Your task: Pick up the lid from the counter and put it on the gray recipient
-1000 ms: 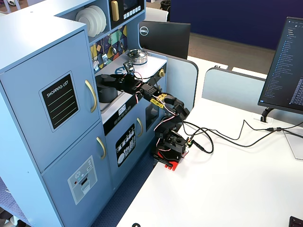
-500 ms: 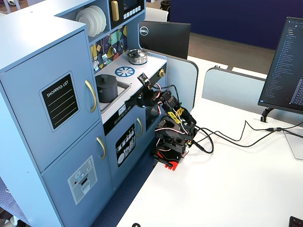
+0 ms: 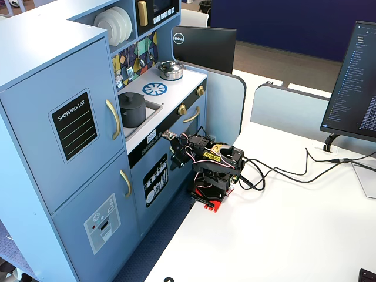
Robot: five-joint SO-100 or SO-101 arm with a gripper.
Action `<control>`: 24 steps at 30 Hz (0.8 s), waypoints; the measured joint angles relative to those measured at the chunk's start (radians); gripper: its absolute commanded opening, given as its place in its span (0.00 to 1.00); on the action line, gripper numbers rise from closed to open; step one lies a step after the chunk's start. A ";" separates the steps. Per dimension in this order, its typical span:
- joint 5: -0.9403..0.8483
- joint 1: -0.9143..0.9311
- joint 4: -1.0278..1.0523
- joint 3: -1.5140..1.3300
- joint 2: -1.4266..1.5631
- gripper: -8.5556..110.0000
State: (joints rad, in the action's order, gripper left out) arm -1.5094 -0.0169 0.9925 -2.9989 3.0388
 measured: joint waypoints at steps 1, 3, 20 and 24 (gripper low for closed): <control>0.023 -0.005 0.021 -0.005 0.008 0.08; 0.041 -0.018 0.087 -0.011 0.018 0.08; -0.003 -0.037 0.356 -0.003 0.146 0.12; -0.003 -0.037 0.356 -0.003 0.146 0.14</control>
State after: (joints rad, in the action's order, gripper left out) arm -1.5125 -0.0537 1.3484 -3.0020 3.1845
